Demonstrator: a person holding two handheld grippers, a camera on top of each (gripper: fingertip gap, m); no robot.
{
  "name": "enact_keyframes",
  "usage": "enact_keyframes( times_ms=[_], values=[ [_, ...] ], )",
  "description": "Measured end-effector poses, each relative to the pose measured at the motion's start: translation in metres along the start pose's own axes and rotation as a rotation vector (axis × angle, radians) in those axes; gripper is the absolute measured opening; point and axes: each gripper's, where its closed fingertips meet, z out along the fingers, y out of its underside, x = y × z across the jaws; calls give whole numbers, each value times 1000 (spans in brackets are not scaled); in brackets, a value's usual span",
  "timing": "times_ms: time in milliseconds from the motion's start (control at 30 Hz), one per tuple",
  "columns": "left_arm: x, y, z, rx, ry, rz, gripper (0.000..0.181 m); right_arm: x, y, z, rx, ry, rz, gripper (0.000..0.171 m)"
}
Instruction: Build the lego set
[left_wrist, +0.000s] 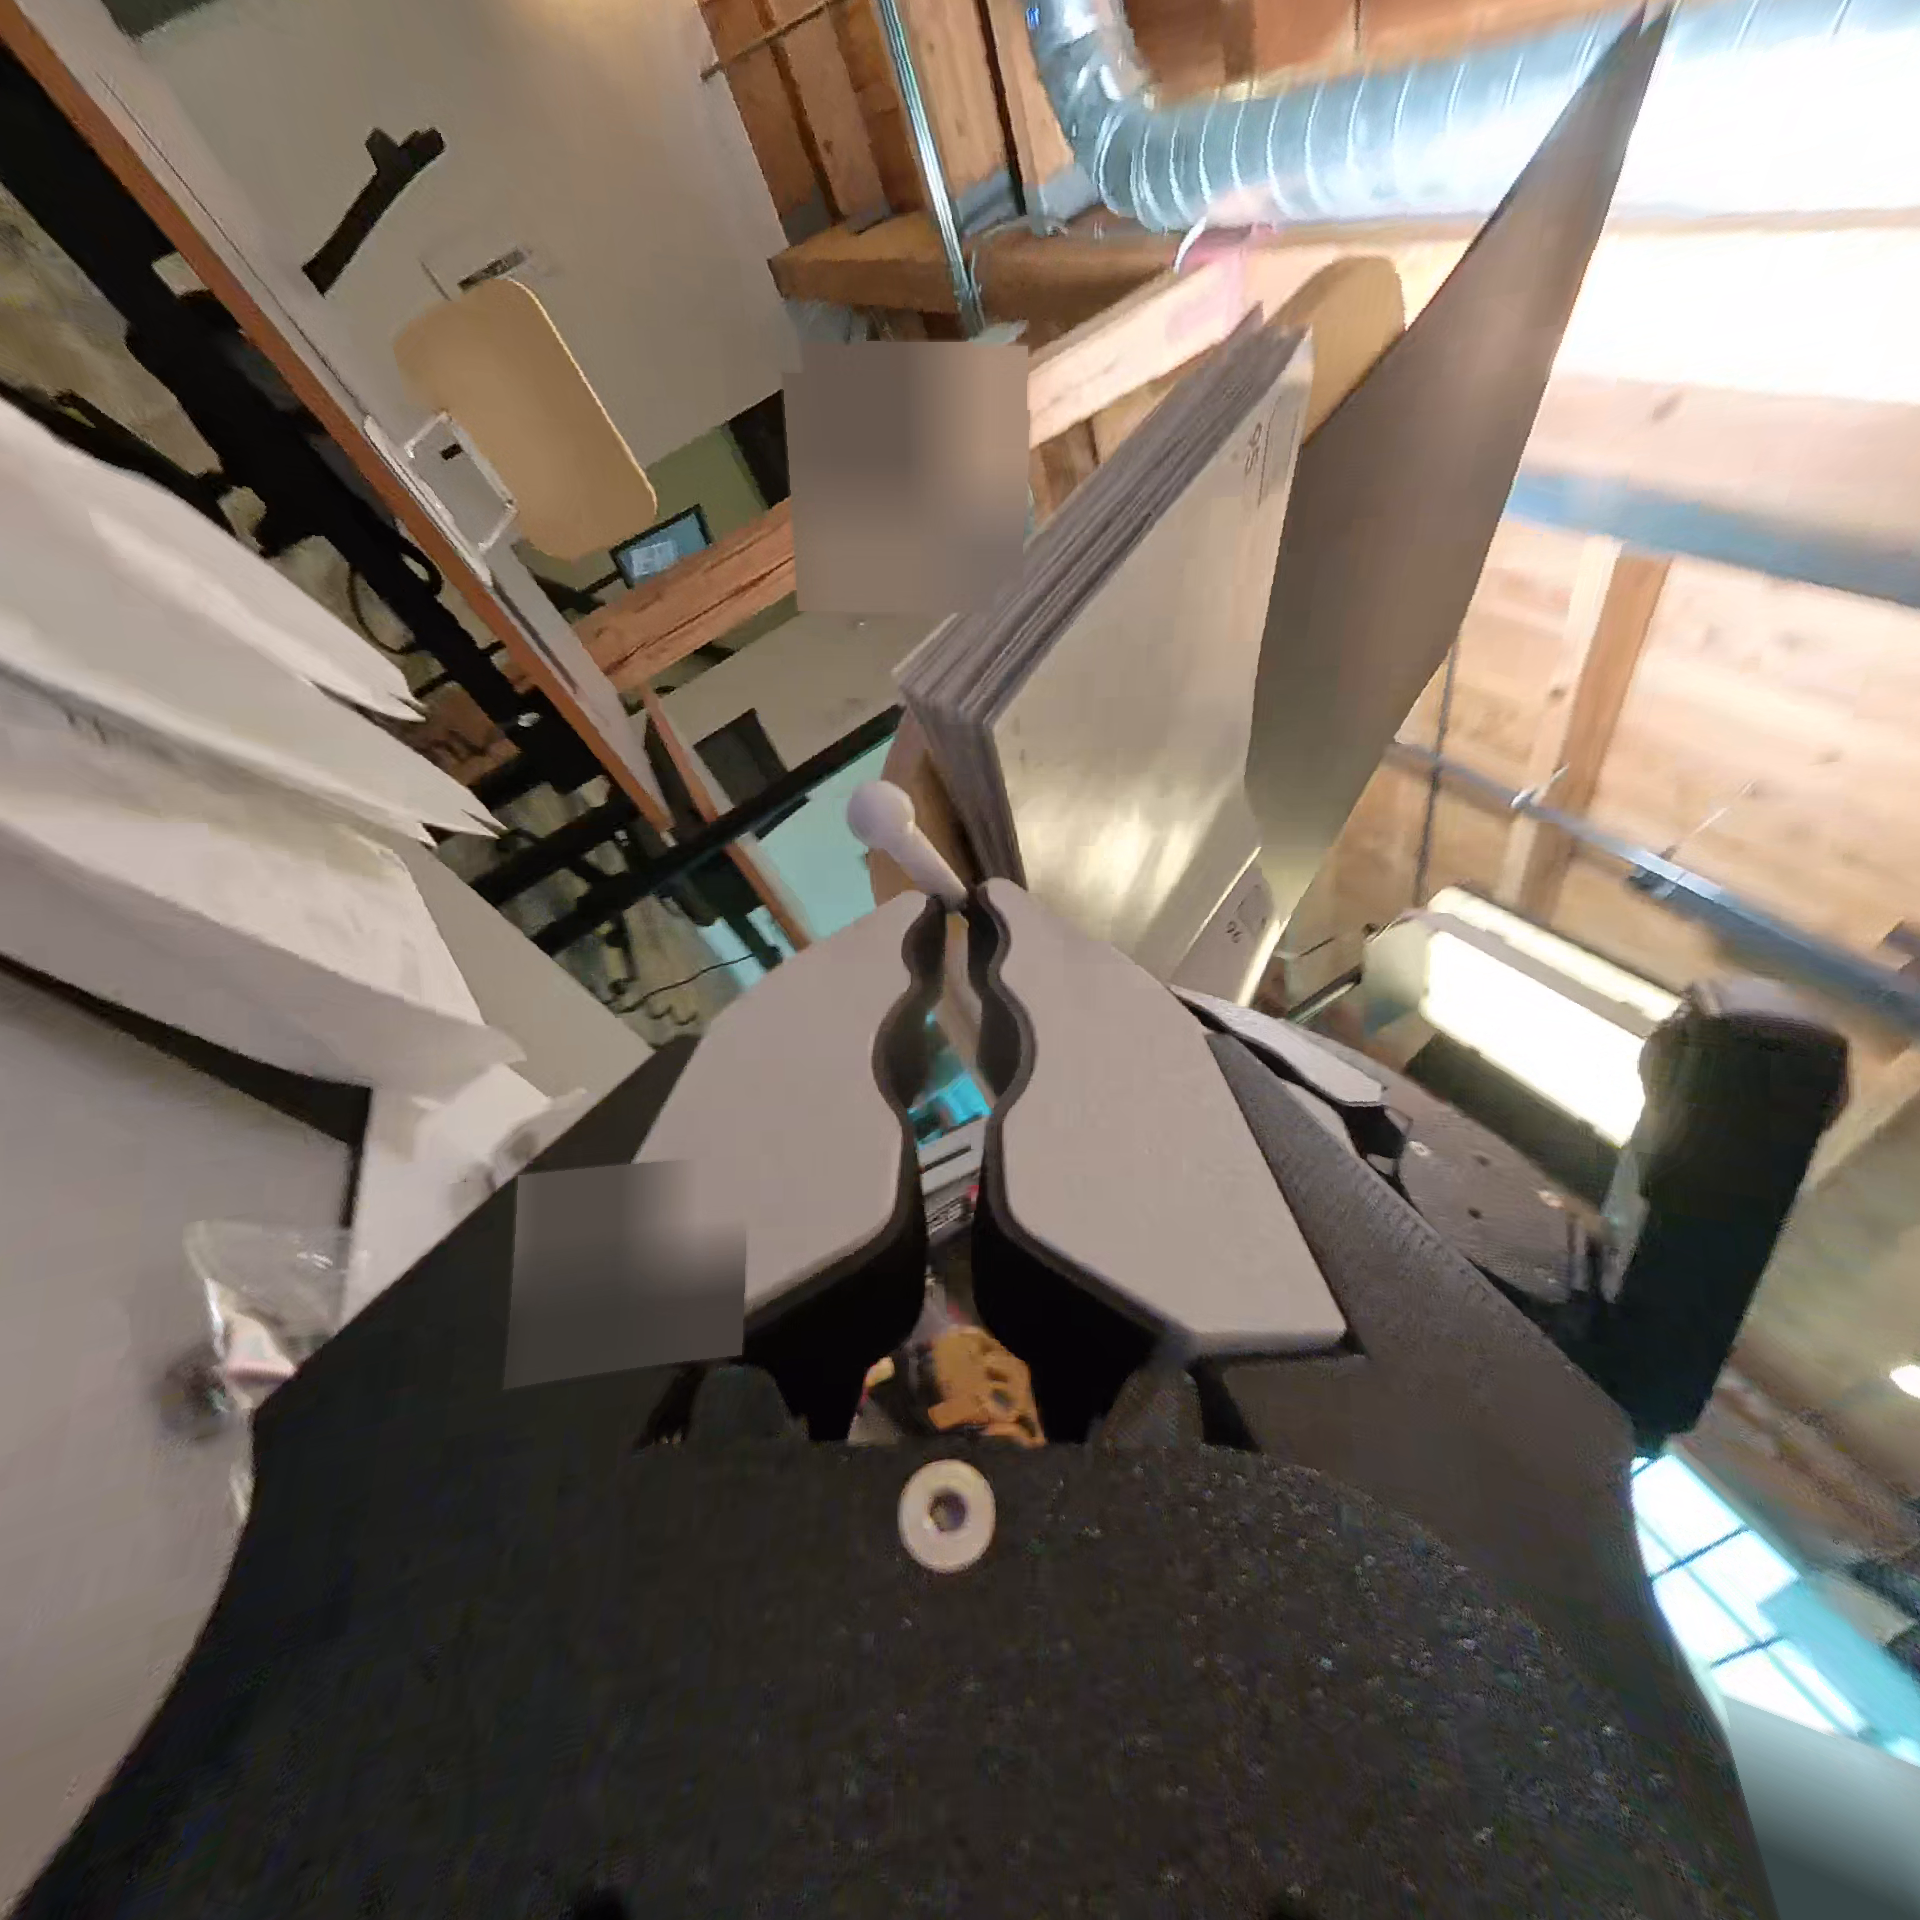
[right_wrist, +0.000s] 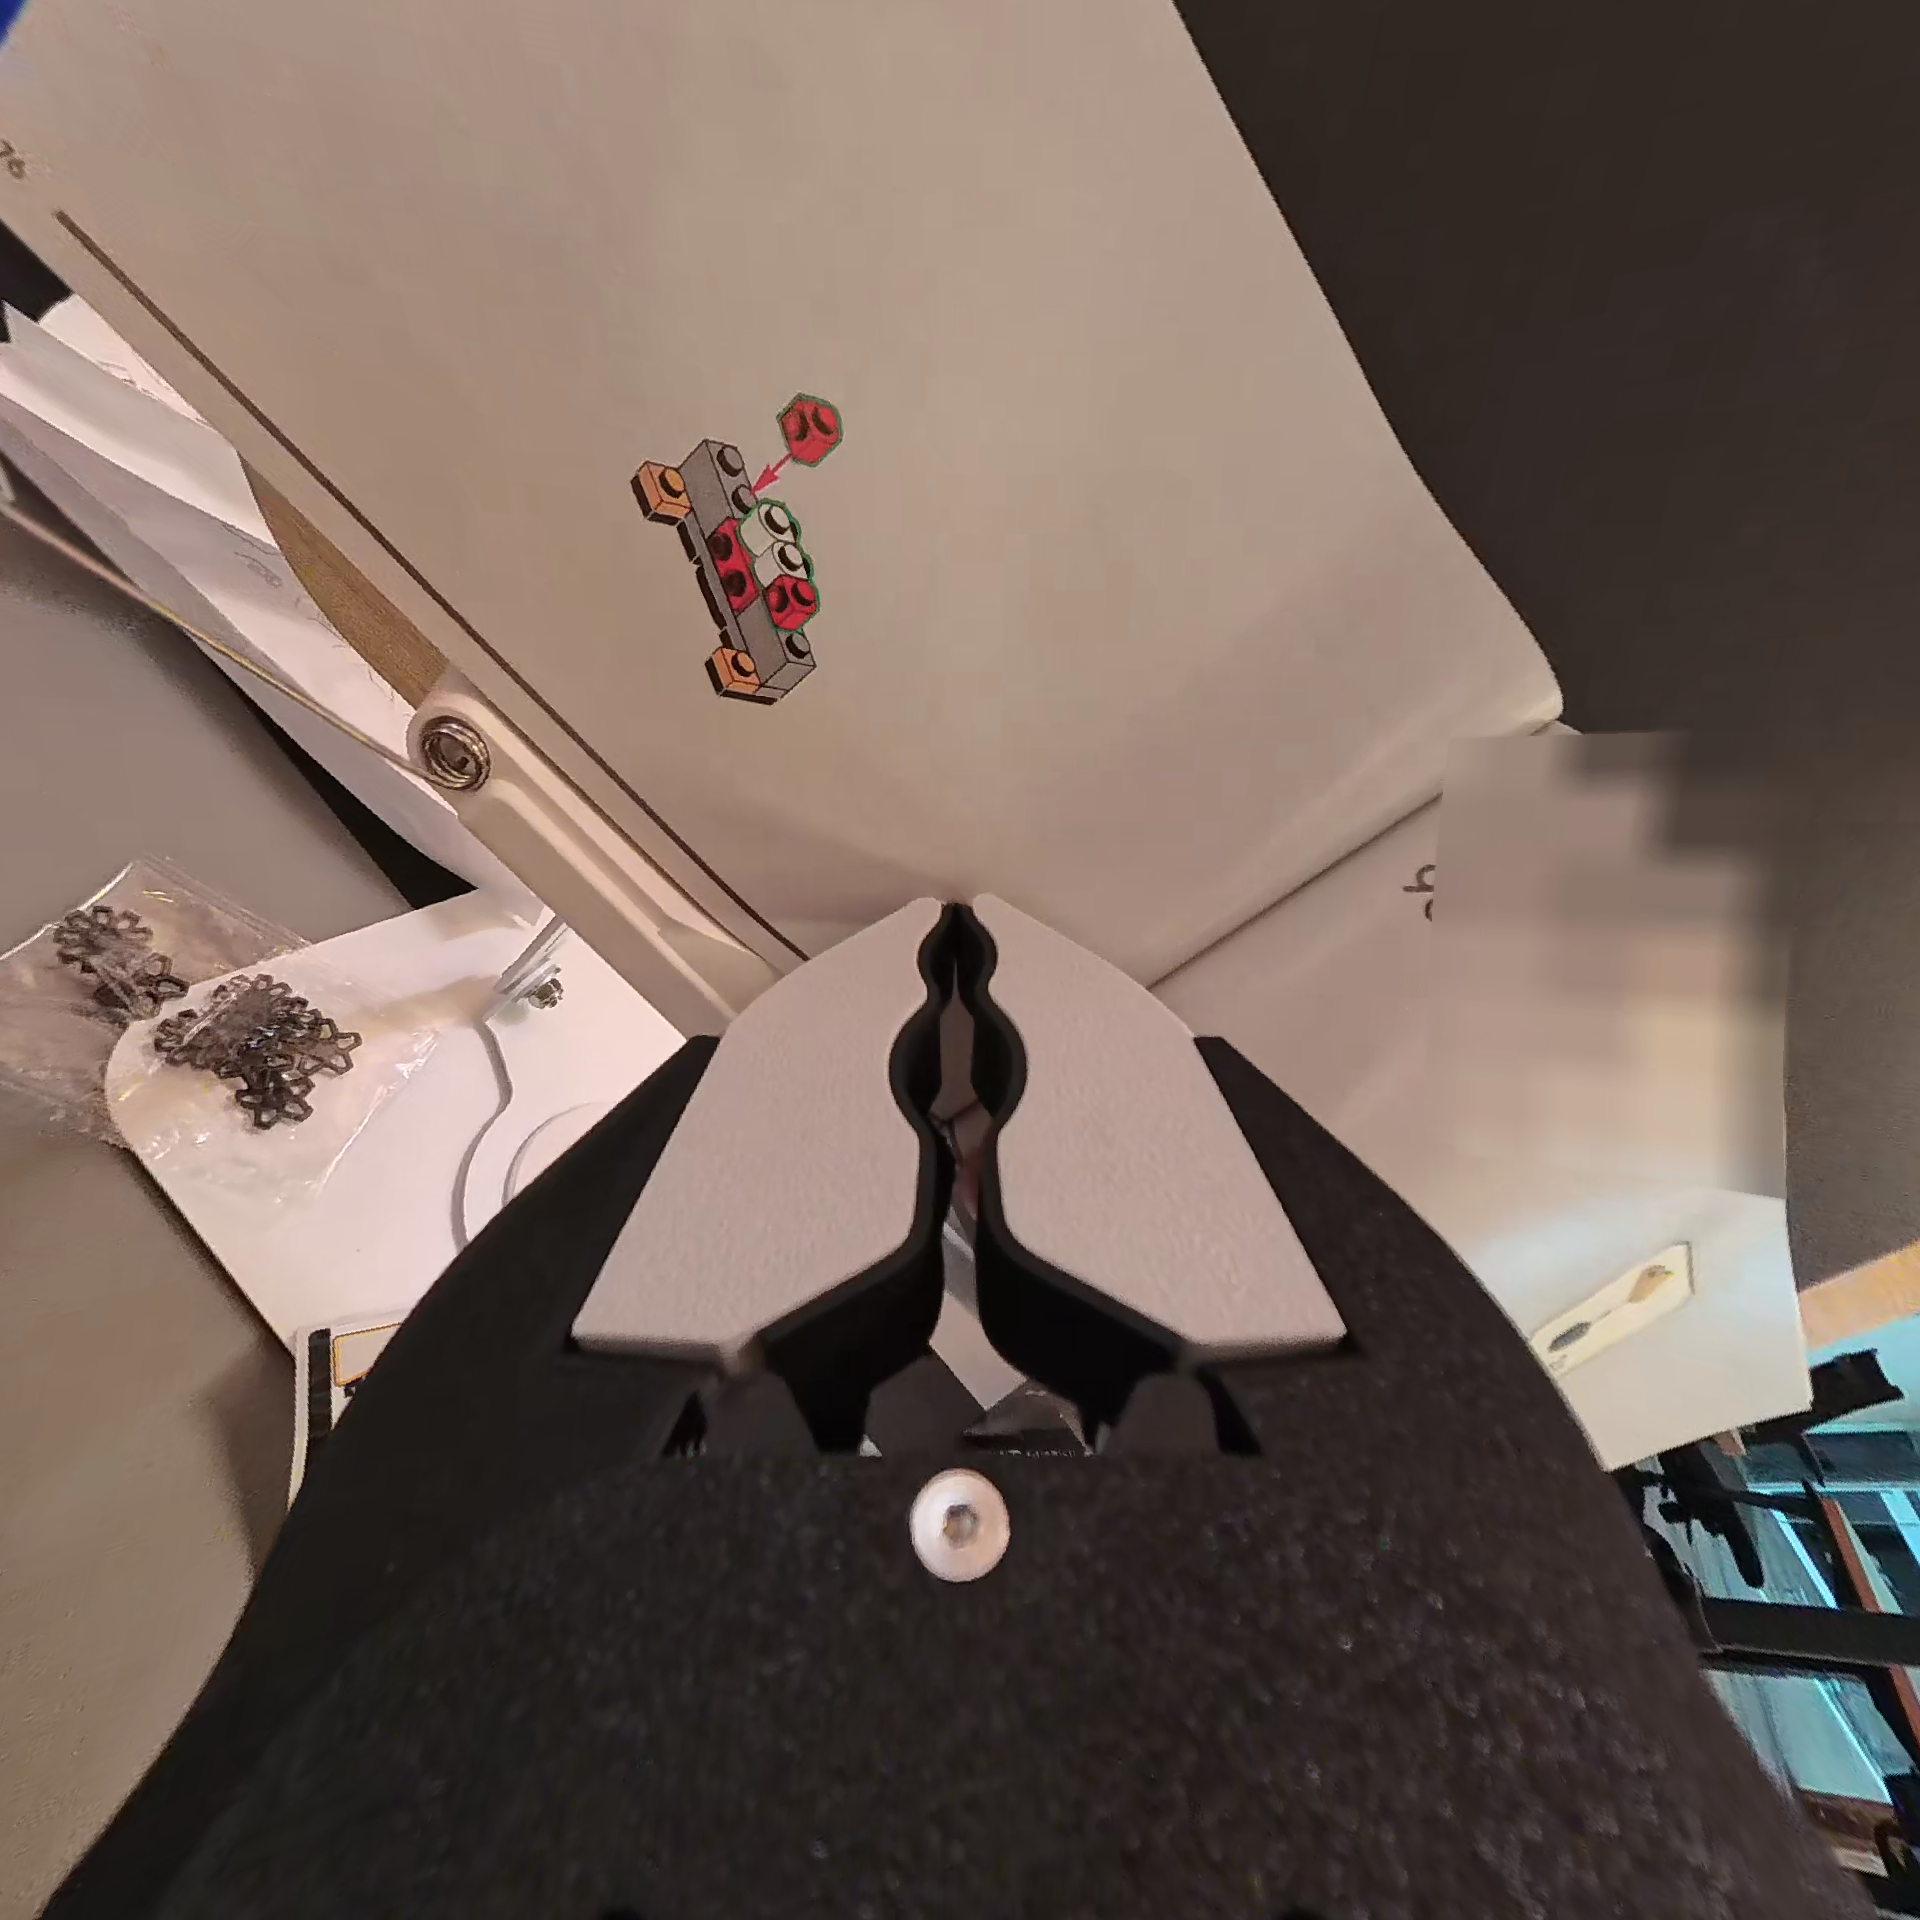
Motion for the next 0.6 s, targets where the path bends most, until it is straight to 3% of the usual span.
enact_keyframes(
  times_ms=[100, 200, 400, 600],
  values=[
    [20, -4, 1, 22, 16, 115, 3, 0, 0, -1, 6, 5, -1, 0],
    [49, -4, 16, -83, -22, 627, 3, 0, 0, -1, 6, 8, 9, 0],
    [81, 52, 64, -540, 49, 1426, 3, 1, 0, -3, 38, -21, 56, 0],
    [63, 86, 78, -927, 137, 1762, 2, 4, 0, -2, 129, -25, 162, 0]
  ],
)
